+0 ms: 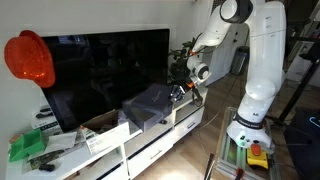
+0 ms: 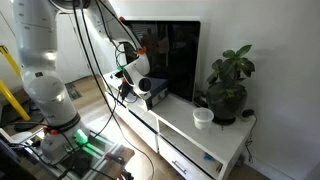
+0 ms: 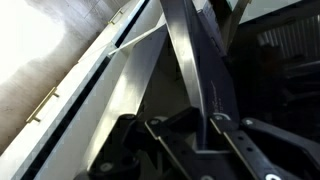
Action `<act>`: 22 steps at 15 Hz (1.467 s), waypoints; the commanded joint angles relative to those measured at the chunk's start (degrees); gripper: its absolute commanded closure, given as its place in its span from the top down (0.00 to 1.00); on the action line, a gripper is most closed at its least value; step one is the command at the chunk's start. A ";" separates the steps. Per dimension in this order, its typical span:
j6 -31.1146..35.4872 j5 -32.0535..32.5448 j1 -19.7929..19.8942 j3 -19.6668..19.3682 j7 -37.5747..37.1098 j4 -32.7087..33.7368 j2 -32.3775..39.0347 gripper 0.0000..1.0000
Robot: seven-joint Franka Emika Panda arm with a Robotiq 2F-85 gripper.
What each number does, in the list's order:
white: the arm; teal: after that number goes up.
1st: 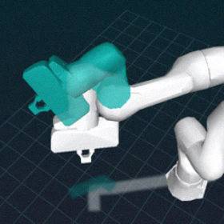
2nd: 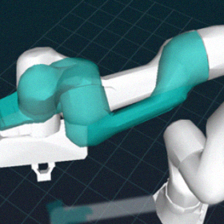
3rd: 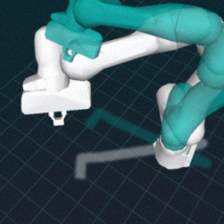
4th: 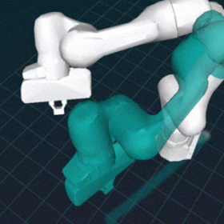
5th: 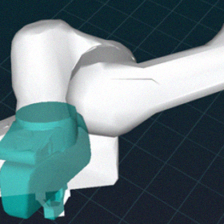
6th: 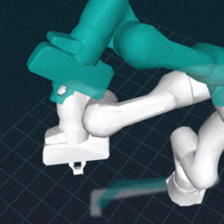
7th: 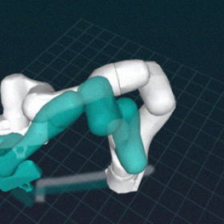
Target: Put the sunglasses in the box then place the lid on the box
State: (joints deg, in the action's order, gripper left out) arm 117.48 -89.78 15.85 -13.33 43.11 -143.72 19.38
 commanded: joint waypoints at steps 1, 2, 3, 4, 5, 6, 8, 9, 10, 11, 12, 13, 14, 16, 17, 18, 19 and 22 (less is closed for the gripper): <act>-1.86 -5.54 -1.18 0.32 5.71 2.26 2.87 0.01; -2.18 -7.57 -1.32 0.39 7.38 2.70 3.39 0.01; -2.58 -8.65 -1.53 0.38 7.43 3.18 4.00 0.01; -2.56 -9.61 -1.83 0.32 7.32 3.55 4.61 0.01; -2.81 -10.18 -2.01 0.33 6.22 3.85 5.30 0.01; -2.36 -11.01 -2.32 0.39 5.42 4.10 5.95 0.01; -3.08 -12.49 -2.57 0.54 5.16 4.61 7.42 0.01; -3.87 -12.73 -2.65 0.68 4.48 4.76 7.90 0.01; -4.46 -13.62 -2.78 0.75 4.54 4.96 8.46 0.01; -5.47 -13.87 -2.87 0.82 3.94 5.23 8.98 0.01; -6.15 -14.19 -3.06 0.86 3.84 5.37 9.40 0.01; -6.51 -14.35 -3.37 0.89 4.02 5.67 9.94 0.01; -6.22 -14.90 -3.75 0.86 3.98 6.01 10.42 0.01; -5.54 -15.49 -4.43 0.83 3.74 6.64 11.35 0.01; -5.12 -15.63 -4.89 0.82 4.33 6.82 11.61 0.01; -4.30 -15.88 -5.41 0.81 4.58 7.00 11.85 0.01; -3.98 -16.18 -5.74 0.89 4.47 7.26 12.03 0.01; -2.67 -17.96 -6.85 0.99 4.05 7.96 12.56 0.01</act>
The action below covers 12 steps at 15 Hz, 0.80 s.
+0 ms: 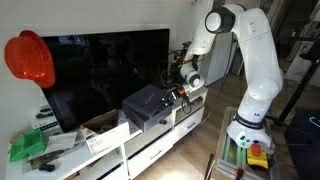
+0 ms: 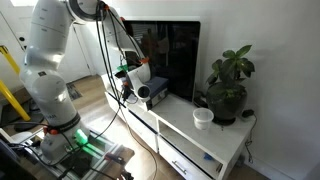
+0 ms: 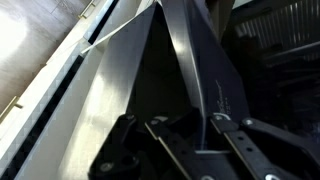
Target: Put the sunglasses in the box then place the lid on the box
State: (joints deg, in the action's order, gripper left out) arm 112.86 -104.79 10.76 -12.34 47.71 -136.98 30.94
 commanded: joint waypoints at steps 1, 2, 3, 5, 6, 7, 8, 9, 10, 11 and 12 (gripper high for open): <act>2.90 -3.59 -2.29 -0.04 -0.64 1.44 1.22 0.01; 4.02 -4.27 -2.80 -0.08 -0.34 1.62 1.40 0.01; 4.78 -4.49 -3.18 -0.07 -0.64 1.81 1.50 0.01; 6.95 -4.79 -4.12 -0.09 -1.05 2.05 1.56 0.01; 7.49 -4.59 -4.37 -0.04 -1.26 2.03 1.46 0.01; 8.08 -4.66 -4.59 0.00 -1.31 2.05 1.35 0.01; 8.45 -4.49 -4.80 0.02 -1.47 2.06 1.26 0.01; 8.52 -4.41 -4.90 0.04 -1.61 2.05 1.13 0.01; 8.71 -4.48 -4.98 0.04 -1.64 2.08 1.04 0.01; 8.86 -4.53 -5.04 0.07 -1.59 2.05 0.99 0.01; 8.99 -4.49 -5.08 0.04 -1.58 2.03 0.89 0.01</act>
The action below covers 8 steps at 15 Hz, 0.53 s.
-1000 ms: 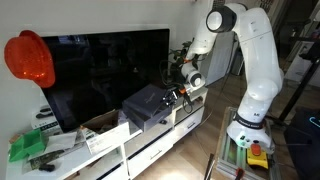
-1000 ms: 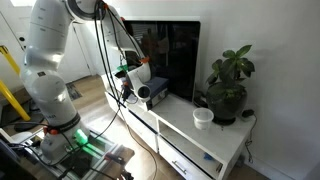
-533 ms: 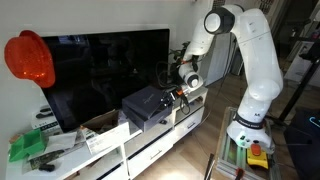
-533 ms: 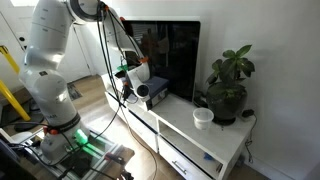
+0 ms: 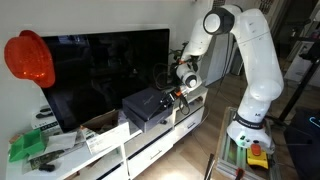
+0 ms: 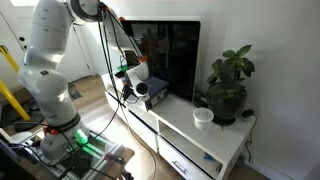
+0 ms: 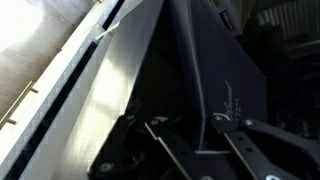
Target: Put the sunglasses in the box then place the lid on the box
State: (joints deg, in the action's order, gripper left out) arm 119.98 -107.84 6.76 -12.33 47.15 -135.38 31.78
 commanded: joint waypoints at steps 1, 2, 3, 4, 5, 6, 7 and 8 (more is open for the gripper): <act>1.94 -1.13 -1.11 -0.04 -1.02 0.38 -0.21 0.02; 1.80 -0.81 -1.04 -0.07 -1.33 0.34 -0.43 0.31; 1.58 -0.75 -0.94 -0.12 -1.24 0.21 -0.84 0.32; 1.30 -0.70 -0.82 -0.14 -1.32 0.08 -1.24 0.37; 0.77 -0.64 -0.61 -0.15 -1.43 -0.05 -1.69 0.45; 0.03 -0.51 -0.31 -0.15 -1.56 -0.22 -2.22 0.51; -0.32 -0.23 -0.20 -0.18 -1.89 -0.38 -2.75 0.57; -0.31 0.16 -0.25 -0.20 -2.36 -0.46 -3.11 0.65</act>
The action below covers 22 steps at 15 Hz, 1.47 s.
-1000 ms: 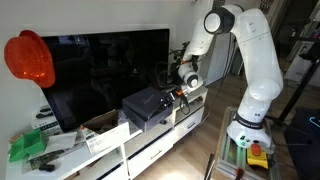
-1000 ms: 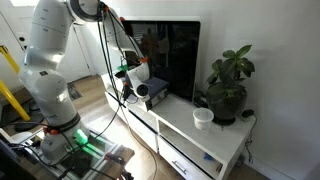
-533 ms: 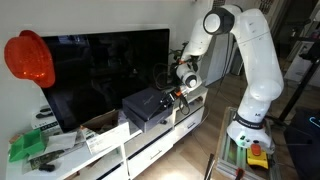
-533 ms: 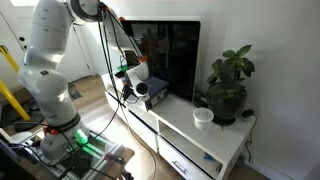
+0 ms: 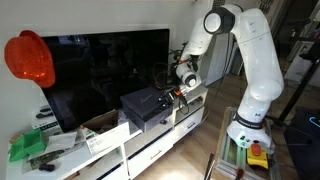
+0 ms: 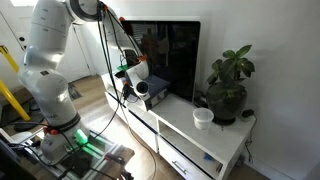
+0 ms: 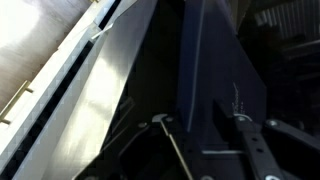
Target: Put the sunglasses in the box then place the lid on the box
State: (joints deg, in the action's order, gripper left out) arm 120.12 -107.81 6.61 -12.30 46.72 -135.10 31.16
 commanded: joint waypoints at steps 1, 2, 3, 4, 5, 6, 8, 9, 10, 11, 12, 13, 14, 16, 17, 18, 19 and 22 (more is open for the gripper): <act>-0.27 0.87 -0.22 -0.26 -2.81 -0.89 -2.92 0.71; -0.06 1.49 -0.32 -0.29 -3.51 -0.94 -3.21 0.79; 0.09 2.29 -0.41 -0.31 -4.51 -1.04 -3.61 0.85; 0.46 3.50 -0.60 -0.37 -5.69 -1.21 -4.03 0.92; 0.50 4.32 -0.61 -0.36 -6.71 -1.36 -4.51 0.98; 0.46 5.26 -0.60 -0.37 -7.61 -1.60 -5.16 1.00; 0.92 7.71 -0.71 -0.41 -9.89 -1.93 -6.39 1.00; 1.21 8.76 -0.71 -0.41 -10.56 -2.09 -6.97 1.00; 0.95 10.06 -0.56 -0.35 -11.70 -2.26 -7.51 1.00; 1.06 11.21 -0.55 -0.29 -12.53 -2.44 -8.07 1.00; 0.97 12.48 -0.52 -0.21 -13.76 -2.62 -8.57 1.00; 0.90 13.83 -0.49 -0.14 -14.91 -2.84 -9.04 1.00; 1.13 14.97 -0.52 -0.10 -15.80 -3.10 -9.52 1.00; 2.06 17.55 -0.71 -0.13 -17.43 -3.67 -10.60 1.00; 2.39 18.69 -0.68 -0.12 -17.77 -3.96 -11.25 1.00; 3.46 19.79 -0.87 -0.16 -17.44 -4.58 -12.38 1.00; 4.82 21.66 -1.14 -0.28 -17.56 -5.18 -13.65 1.00; 10.25 31.38 -2.02 -0.71 -19.26 -7.71 -19.01 1.00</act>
State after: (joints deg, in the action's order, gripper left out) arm 124.87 -85.65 6.29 -12.31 31.04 -138.55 19.65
